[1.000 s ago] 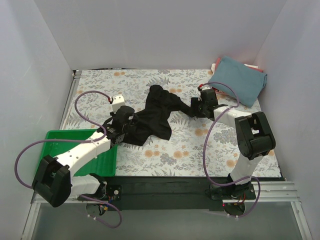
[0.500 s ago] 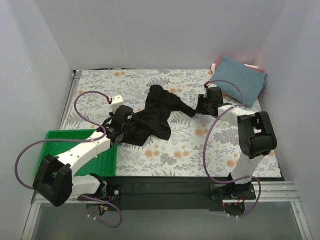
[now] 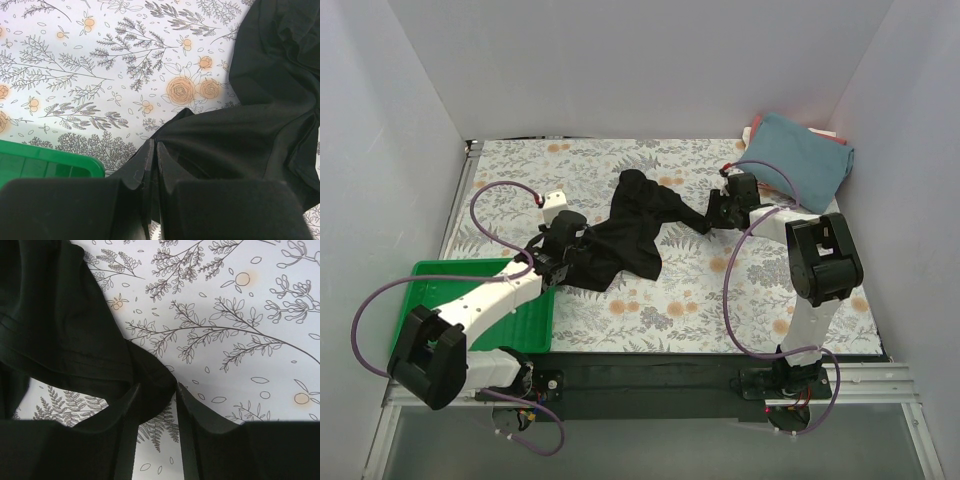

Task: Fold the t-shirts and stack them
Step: Flatten the tshirt out

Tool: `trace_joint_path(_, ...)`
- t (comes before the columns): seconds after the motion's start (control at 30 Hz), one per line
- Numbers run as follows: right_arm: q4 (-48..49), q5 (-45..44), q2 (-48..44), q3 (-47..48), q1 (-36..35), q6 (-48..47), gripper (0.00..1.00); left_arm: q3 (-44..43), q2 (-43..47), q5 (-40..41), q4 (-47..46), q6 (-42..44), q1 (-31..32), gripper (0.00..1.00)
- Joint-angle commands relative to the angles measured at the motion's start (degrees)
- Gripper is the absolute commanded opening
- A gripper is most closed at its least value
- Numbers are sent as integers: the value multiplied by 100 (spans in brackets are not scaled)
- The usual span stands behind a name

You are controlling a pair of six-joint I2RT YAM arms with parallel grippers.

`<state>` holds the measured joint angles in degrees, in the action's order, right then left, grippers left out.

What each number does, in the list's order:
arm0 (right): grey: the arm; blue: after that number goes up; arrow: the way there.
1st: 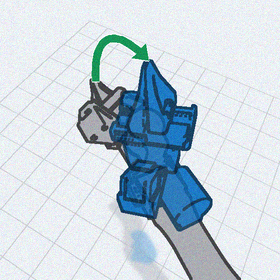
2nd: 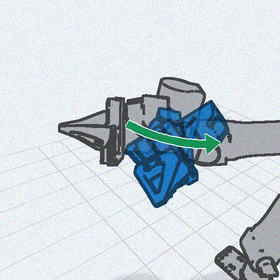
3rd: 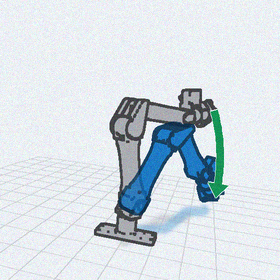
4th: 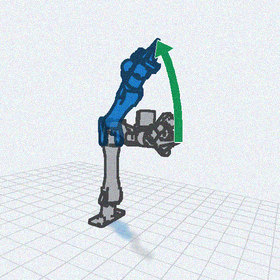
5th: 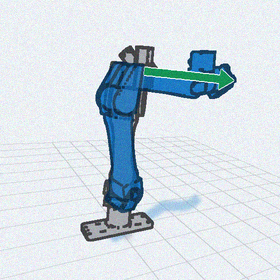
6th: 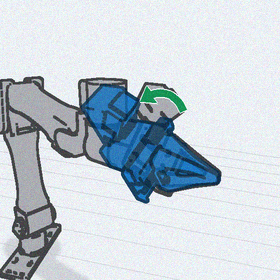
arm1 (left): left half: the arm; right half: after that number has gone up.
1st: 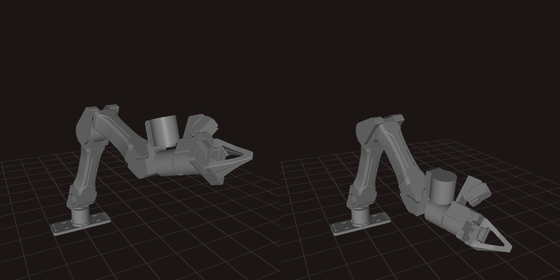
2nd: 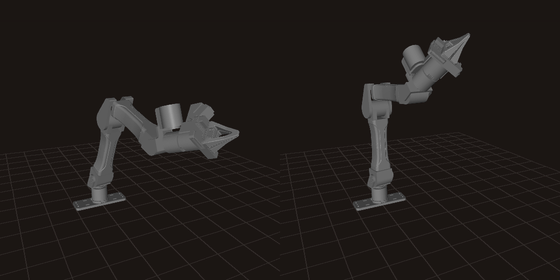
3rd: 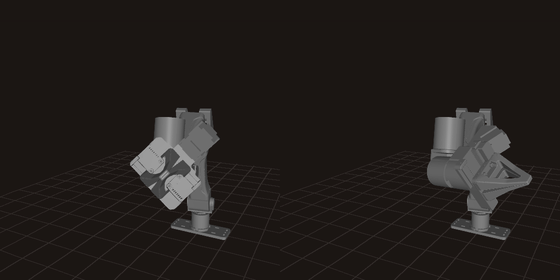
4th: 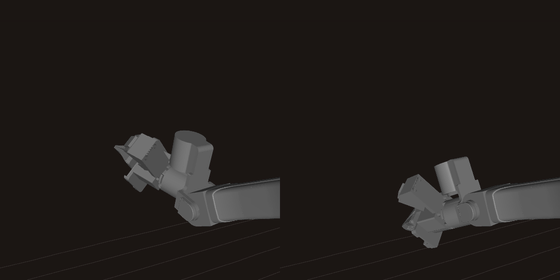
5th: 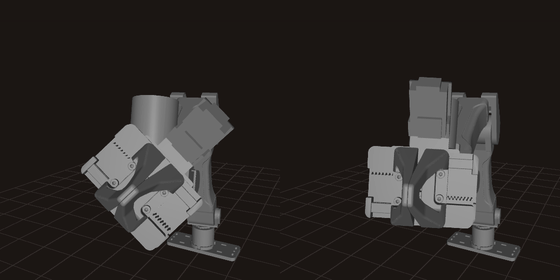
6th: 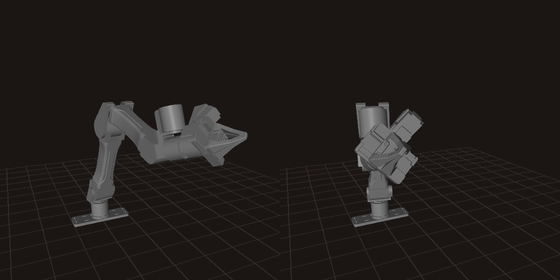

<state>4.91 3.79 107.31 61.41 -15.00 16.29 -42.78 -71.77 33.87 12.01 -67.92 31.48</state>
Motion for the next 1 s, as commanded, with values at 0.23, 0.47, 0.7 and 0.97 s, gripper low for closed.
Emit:
trace_joint_path(0.23,169,447,-25,240,32,23,1,104,-328,-300,-454,95,-457,0)
trace_joint_path(0.47,-51,395,-1070,-92,700,-39,1,-624,-1119,-1056,-1104,208,-994,0)
trace_joint_path(0.7,-473,-844,-2915,-822,1087,-241,1,-2241,-1718,-1128,-1121,806,-1101,0)
trace_joint_path(0.97,-1044,-1626,-4771,-1359,1439,-320,1,-2736,-1726,-1849,-1701,1290,-1197,0)
